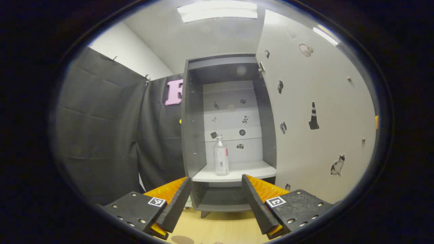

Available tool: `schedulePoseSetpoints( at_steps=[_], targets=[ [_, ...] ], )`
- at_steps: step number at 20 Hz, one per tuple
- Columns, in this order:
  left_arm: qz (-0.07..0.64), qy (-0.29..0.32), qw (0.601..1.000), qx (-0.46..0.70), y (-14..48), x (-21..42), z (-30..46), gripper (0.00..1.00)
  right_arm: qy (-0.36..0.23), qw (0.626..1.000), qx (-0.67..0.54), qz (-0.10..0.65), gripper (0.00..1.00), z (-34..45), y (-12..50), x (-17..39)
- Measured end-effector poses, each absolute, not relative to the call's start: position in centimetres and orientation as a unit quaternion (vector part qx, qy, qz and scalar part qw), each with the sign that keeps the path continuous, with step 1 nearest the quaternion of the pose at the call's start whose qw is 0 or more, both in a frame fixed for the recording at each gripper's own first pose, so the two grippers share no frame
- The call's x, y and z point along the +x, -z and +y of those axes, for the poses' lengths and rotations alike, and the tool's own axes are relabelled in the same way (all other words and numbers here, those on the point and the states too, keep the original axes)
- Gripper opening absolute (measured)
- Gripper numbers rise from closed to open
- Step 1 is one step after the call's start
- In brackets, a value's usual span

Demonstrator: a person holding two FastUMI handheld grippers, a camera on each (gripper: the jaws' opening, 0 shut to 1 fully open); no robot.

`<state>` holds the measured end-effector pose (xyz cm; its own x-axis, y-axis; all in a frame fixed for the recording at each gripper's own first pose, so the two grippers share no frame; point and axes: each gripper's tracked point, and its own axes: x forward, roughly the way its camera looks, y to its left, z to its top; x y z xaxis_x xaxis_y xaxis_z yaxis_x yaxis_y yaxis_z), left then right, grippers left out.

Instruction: Open the cabinet door with the right hand, grasp the bottle in the cabinet with the left hand and place it on the coaster, then close the cabinet door with the right hand.

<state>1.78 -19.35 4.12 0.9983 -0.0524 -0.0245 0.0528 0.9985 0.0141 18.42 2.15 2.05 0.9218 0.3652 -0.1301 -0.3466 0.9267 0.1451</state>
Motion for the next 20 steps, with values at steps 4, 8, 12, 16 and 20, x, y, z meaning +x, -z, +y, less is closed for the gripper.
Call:
schedulePoseSetpoints(
  at_steps=[4, 8, 12, 16, 20],
  targets=[
    [0.002, 0.058, 0.998, 0.004, -5.9, 5.8, -19.5, 0.91, -0.11, 0.989, 0.067, 0.07, 0.98, 0.0, -1.4, 20.3],
    [0.0, 0.077, 0.997, 0.0, -6.4, 10.8, -19.0, 0.91, -0.043, 0.997, 0.032, 0.064, 0.98, -1.4, -0.8, 21.1],
    [0.008, 0.105, 0.994, -0.011, -5.5, 16.2, -19.5, 0.93, -0.011, 0.997, 0.028, 0.073, 0.98, -1.3, 0.0, 21.1],
    [0.016, 0.124, 0.992, -0.021, -4.2, 20.6, -19.8, 0.91, 0.022, 0.996, 0.021, 0.083, 0.98, -1.6, 0.6, 21.4],
    [0.023, 0.139, 0.99, -0.021, -2.7, 24.4, -20.4, 0.89, 0.048, 0.994, 0.023, 0.093, 0.98, -1.5, 1.6, 22.1]
  ],
)
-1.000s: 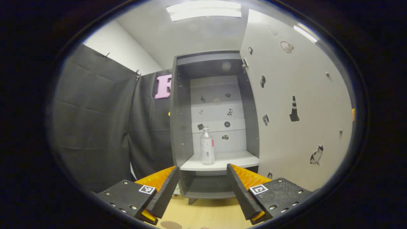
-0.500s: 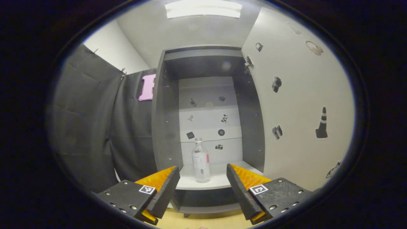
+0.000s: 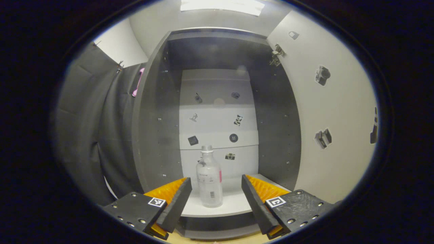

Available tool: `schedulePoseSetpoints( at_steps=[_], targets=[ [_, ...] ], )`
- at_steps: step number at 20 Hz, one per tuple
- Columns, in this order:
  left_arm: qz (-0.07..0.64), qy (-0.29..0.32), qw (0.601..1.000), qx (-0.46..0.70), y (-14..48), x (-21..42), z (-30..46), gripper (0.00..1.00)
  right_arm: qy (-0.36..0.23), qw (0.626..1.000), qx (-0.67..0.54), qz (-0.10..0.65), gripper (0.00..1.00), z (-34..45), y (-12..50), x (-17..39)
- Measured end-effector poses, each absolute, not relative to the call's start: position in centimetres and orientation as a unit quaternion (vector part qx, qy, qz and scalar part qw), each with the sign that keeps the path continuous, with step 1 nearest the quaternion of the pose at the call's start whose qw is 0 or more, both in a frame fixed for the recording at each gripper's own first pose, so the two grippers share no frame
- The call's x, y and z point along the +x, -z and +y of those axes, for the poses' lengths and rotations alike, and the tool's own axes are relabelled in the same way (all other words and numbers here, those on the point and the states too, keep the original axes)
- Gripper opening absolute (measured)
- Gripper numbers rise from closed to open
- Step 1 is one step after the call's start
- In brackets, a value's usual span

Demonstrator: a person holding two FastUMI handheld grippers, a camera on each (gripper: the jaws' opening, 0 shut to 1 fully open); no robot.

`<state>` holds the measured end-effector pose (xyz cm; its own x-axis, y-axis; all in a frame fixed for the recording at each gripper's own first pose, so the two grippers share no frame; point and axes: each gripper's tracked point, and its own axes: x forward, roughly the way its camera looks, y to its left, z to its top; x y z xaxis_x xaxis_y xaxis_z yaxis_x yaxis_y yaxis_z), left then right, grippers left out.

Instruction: Open the cabinet door with the right hand, grasp the bottle in the cabinet with the left hand and place it on the coaster, then close the cabinet door with the right hand.

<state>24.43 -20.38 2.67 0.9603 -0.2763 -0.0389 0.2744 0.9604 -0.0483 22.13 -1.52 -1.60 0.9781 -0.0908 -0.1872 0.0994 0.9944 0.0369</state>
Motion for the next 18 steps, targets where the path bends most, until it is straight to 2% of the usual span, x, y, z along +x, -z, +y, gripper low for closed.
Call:
schedulePoseSetpoints(
  at_steps=[7, 9, 14, 15, 16, 17, 18],
  targets=[
    [0.065, 0.133, 0.989, -0.03, 2.0, 30.0, -20.2, 0.89, 0.077, 0.99, 0.021, 0.113, 0.98, -1.4, 3.1, 22.5],
    [0.067, 0.134, 0.988, -0.031, 2.7, 31.1, -20.4, 0.94, 0.083, 0.989, 0.025, 0.117, 0.98, -1.5, 3.2, 22.5],
    [0.062, 0.129, 0.989, -0.03, 3.1, 33.3, -20.4, 0.89, 0.092, 0.988, 0.018, 0.125, 0.98, -1.5, 3.8, 22.7],
    [0.064, 0.129, 0.989, -0.032, 3.3, 33.7, -20.6, 0.89, 0.093, 0.988, 0.016, 0.126, 0.93, -1.4, 3.8, 22.7],
    [0.067, 0.129, 0.989, -0.034, 3.4, 34.0, -20.7, 0.91, 0.093, 0.988, 0.015, 0.126, 0.98, -1.4, 3.8, 22.8],
    [0.069, 0.128, 0.989, -0.033, 3.6, 34.2, -20.6, 0.93, 0.093, 0.987, 0.016, 0.126, 0.98, -1.4, 3.8, 22.8],
    [0.068, 0.126, 0.989, -0.03, 3.6, 34.5, -20.7, 0.89, 0.094, 0.987, 0.016, 0.126, 0.98, -1.5, 3.8, 22.8]
  ],
)
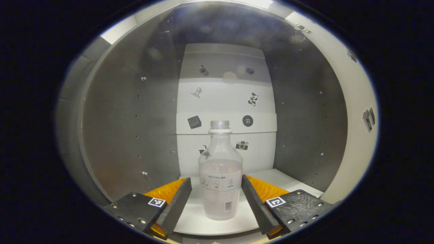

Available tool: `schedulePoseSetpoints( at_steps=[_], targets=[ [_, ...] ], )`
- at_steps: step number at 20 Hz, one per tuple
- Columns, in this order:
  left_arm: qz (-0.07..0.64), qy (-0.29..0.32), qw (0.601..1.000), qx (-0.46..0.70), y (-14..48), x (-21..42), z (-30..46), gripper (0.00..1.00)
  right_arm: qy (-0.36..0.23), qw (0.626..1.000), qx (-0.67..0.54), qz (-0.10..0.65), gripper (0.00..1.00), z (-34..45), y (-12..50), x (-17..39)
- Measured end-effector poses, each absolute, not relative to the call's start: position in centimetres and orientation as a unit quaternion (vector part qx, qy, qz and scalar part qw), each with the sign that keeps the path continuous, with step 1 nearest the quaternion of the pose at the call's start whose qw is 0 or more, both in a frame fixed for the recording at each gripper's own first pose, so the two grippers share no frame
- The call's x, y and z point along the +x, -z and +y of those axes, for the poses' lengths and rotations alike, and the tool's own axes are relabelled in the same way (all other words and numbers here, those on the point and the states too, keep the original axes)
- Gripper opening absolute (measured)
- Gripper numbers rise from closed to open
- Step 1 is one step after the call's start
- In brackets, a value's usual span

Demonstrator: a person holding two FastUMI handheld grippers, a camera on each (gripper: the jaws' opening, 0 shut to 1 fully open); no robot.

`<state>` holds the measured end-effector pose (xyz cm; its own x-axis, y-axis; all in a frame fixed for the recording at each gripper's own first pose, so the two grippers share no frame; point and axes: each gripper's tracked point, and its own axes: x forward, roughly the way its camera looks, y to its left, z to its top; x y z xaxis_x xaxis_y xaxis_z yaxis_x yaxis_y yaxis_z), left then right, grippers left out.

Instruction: Open the cabinet door with the right hand, grasp the bottle in the cabinet with the left hand and place it on the coaster, then close the cabinet door with the right hand.

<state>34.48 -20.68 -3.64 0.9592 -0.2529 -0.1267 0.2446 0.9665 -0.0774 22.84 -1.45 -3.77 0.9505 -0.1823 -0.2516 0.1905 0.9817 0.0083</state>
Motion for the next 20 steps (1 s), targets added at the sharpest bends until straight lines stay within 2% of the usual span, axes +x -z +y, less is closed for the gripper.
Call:
schedulePoseSetpoints(
  at_steps=[1, 2, 3, 4, 5, 6, 7, 8, 9, 10, 11, 12, 13, 15, 16, 17, 18, 20],
  targets=[
    [0.068, 0.124, 0.99, -0.026, 3.9, 34.8, -20.8, 0.91, 0.096, 0.987, 0.016, 0.126, 0.93, -1.6, 3.8, 22.9],
    [0.069, 0.123, 0.99, -0.023, 3.9, 34.9, -20.8, 0.91, 0.097, 0.987, 0.016, 0.126, 0.93, -1.6, 3.9, 23.0],
    [0.069, 0.123, 0.99, -0.02, 4.0, 35.1, -20.8, 0.91, 0.097, 0.987, 0.017, 0.127, 0.98, -1.8, 3.9, 23.0],
    [0.069, 0.123, 0.99, -0.018, 4.1, 35.3, -21.0, 0.91, 0.097, 0.987, 0.018, 0.127, 0.93, -1.8, 4.0, 23.0],
    [0.067, 0.124, 0.99, -0.018, 4.1, 35.4, -21.1, 0.91, 0.097, 0.987, 0.018, 0.129, 0.98, -1.9, 4.1, 23.1],
    [0.069, 0.125, 0.99, -0.016, 4.1, 35.5, -21.2, 0.91, 0.097, 0.987, 0.019, 0.131, 0.98, -2.0, 4.2, 23.1],
    [0.069, 0.126, 0.989, -0.017, 4.2, 35.5, -21.3, 0.89, 0.095, 0.986, 0.019, 0.132, 0.98, -2.0, 4.3, 23.1],
    [0.069, 0.124, 0.99, -0.019, 4.3, 35.6, -21.3, 0.81, 0.092, 0.987, 0.019, 0.132, 0.98, -1.9, 4.4, 23.3],
    [0.071, 0.124, 0.99, -0.021, 4.1, 34.9, -21.2, 0.72, 0.089, 0.987, 0.018, 0.132, 0.93, -1.8, 4.3, 23.3],
    [0.072, 0.122, 0.99, -0.026, 3.9, 34.8, -21.1, 0.75, 0.086, 0.987, 0.016, 0.133, 0.98, -1.8, 4.4, 23.3],
    [0.071, 0.118, 0.99, -0.032, 3.7, 34.5, -20.9, 0.72, 0.082, 0.988, 0.014, 0.131, 0.93, -1.8, 4.3, 23.4],
    [0.066, 0.112, 0.991, -0.04, 3.3, 33.9, -20.4, 0.74, 0.078, 0.988, 0.013, 0.13, 0.93, -1.8, 4.2, 23.5],
    [0.059, 0.105, 0.991, -0.048, 2.8, 33.4, -19.8, 0.72, 0.073, 0.989, 0.014, 0.128, 0.98, -1.8, 4.1, 23.5],
    [0.055, 0.096, 0.992, -0.062, 2.1, 32.2, -19.0, 0.74, 0.062, 0.99, 0.018, 0.125, 0.98, -1.7, 3.8, 23.7],
    [0.055, 0.092, 0.992, -0.064, 1.9, 31.5, -18.5, 0.72, 0.057, 0.991, 0.019, 0.124, 0.93, -1.7, 3.8, 23.8],
    [0.054, 0.089, 0.993, -0.064, 1.6, 30.9, -18.0, 0.72, 0.052, 0.991, 0.018, 0.122, 0.93, -1.8, 3.7, 23.9],
    [0.052, 0.084, 0.993, -0.062, 1.5, 30.2, -17.4, 0.73, 0.048, 0.991, 0.017, 0.121, 0.98, -1.9, 3.7, 23.9],
    [0.048, 0.071, 0.994, -0.061, 1.1, 28.6, -16.0, 0.74, 0.037, 0.992, 0.02, 0.12, 0.98, -1.9, 3.7, 24.1]
  ],
)
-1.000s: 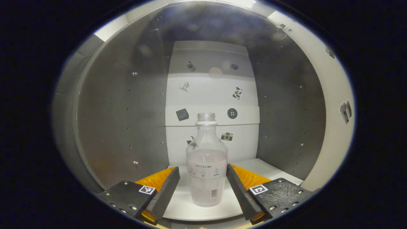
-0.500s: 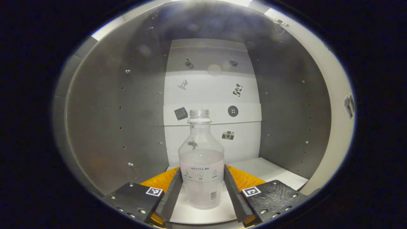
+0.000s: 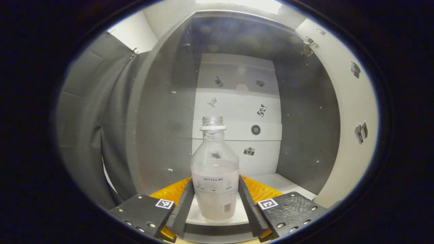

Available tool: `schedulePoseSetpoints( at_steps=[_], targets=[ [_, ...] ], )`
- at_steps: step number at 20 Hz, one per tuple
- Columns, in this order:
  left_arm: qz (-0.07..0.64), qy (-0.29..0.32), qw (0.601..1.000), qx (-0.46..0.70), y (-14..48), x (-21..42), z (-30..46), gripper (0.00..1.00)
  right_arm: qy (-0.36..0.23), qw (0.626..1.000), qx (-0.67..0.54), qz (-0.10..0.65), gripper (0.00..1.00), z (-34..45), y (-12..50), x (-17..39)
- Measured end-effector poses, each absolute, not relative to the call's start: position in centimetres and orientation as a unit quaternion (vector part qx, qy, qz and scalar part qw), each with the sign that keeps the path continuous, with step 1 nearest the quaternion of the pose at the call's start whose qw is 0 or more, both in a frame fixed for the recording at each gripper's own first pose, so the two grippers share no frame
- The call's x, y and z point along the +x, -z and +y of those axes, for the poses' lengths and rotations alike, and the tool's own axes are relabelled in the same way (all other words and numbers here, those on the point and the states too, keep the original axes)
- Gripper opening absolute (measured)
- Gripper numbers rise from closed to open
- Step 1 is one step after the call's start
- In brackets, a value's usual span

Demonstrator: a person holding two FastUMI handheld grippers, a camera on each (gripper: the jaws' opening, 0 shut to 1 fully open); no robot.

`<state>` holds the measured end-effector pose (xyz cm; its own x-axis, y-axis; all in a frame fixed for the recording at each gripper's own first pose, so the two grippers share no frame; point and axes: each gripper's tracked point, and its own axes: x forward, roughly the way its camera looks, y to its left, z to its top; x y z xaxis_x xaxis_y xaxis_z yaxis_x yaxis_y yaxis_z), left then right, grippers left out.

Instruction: Open the cabinet door with the right hand, grasp the bottle in the cabinet with the left hand and place it on the coaster, then close the cabinet door with the right hand.

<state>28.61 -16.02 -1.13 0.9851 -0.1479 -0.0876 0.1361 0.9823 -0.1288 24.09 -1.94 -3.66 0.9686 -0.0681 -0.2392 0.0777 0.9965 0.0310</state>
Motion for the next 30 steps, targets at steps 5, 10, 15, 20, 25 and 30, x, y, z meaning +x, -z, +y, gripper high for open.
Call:
schedulePoseSetpoints(
  at_steps=[5, 10, 15, 20, 25, 30],
  targets=[
    [0.042, 0.041, 0.997, -0.048, 0.7, 24.4, -12.4, 0.73, -0.002, 0.992, 0.027, 0.121, 0.98, -1.2, 3.9, 24.9],
    [0.034, 0.001, 0.999, -0.039, 0.7, 19.9, -8.6, 0.72, -0.043, 0.991, 0.028, 0.125, 0.93, 0.0, 4.4, 25.9],
    [0.04, -0.032, 0.998, -0.033, 2.2, 15.8, -5.6, 0.72, -0.079, 0.989, 0.024, 0.122, 0.93, 1.5, 4.3, 26.6],
    [0.048, -0.053, 0.997, -0.026, 4.2, 11.8, -4.1, 0.77, -0.101, 0.986, 0.022, 0.129, 0.98, 2.3, 5.2, 27.1],
    [0.057, -0.07, 0.996, -0.029, 6.8, 8.3, -3.1, 0.72, -0.1, 0.986, 0.009, 0.132, 0.98, 1.7, 6.4, 27.0],
    [0.08, -0.087, 0.992, -0.047, 10.9, 5.1, -2.1, 0.72, -0.09, 0.987, 0.019, 0.134, 0.93, 0.9, 7.2, 26.7]
  ],
)
